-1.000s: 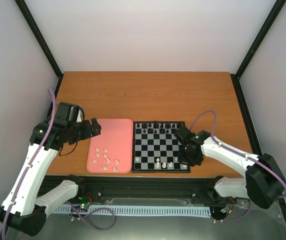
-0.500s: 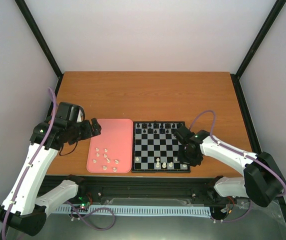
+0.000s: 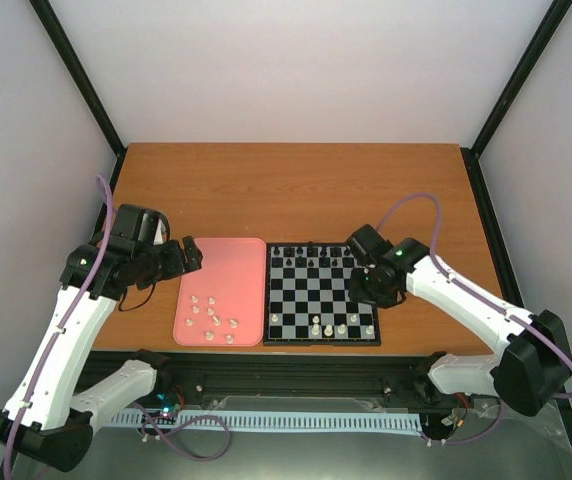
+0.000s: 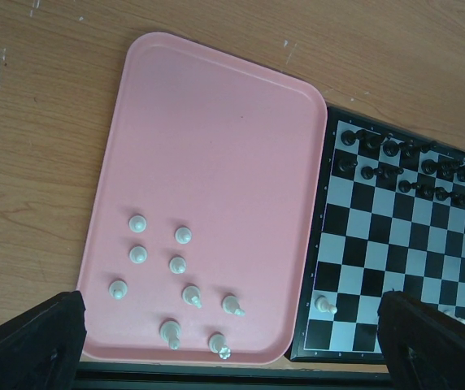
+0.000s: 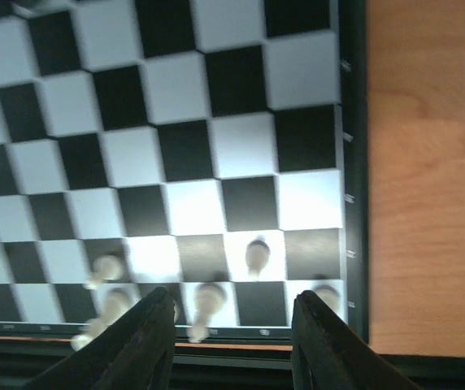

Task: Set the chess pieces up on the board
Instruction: Place the chess piece on the chessboard, then pick up the chess piece from the storage box.

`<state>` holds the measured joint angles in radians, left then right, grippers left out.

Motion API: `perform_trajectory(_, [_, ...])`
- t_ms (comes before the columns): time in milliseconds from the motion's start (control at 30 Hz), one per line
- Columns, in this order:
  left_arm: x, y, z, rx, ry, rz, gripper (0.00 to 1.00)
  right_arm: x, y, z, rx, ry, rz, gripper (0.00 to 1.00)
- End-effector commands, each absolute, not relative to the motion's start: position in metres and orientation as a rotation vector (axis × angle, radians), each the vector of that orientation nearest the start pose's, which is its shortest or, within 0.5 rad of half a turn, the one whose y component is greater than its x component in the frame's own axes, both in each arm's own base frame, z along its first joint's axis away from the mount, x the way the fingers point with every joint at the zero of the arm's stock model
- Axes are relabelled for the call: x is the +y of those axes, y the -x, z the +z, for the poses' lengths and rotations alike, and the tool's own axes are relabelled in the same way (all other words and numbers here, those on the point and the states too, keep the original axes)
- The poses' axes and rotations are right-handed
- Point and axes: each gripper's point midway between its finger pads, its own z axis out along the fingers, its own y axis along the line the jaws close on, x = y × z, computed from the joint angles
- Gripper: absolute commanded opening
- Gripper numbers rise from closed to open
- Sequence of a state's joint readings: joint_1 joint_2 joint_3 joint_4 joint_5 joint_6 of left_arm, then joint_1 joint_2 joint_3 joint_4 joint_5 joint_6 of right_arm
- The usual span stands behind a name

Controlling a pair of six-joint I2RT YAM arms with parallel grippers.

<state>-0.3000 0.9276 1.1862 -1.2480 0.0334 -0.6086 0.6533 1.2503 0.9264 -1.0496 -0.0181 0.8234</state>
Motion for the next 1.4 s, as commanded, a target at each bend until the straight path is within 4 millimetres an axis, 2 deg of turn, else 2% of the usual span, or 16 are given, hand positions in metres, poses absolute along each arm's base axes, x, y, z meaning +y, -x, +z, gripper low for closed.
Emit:
perform_trajectory(0, [-0.069,-0.212,0.249,2.55,0.373,-0.37,1.0,0.175,-0.201,0.13,2.935,-0.142,0.278,0.42])
perform_trajectory(133, [-0.065,-0.211,0.254,2.538,0.381,-0.348,1.0,0.225,-0.207,0.146,2.911,0.019,0.326,0.47])
perform_trajectory(267, [-0.062,-0.211,0.262,2.516,0.392,-0.339,1.0,0.293,-0.203,0.152,2.884,0.257,0.385,0.49])
perform_trajectory(467, [-0.061,-0.21,0.268,2.492,0.416,-0.355,1.0,0.379,-0.187,0.135,2.886,0.55,0.458,0.49])
perform_trajectory(633, [-0.059,-0.207,0.271,2.48,0.435,-0.359,1.0,0.431,-0.165,0.109,2.919,0.733,0.51,0.48])
perform_trajectory(800, [-0.059,-0.205,0.272,2.475,0.442,-0.366,1.0,0.455,-0.152,0.086,2.949,0.837,0.51,0.48])
perform_trajectory(1100, [-0.058,-0.203,0.271,2.477,0.437,-0.36,1.0,0.453,-0.151,0.056,2.999,0.86,0.43,0.44])
perform_trajectory(1367, [-0.058,-0.204,0.269,2.485,0.428,-0.354,1.0,0.458,-0.153,0.047,3.006,0.875,0.42,0.41])
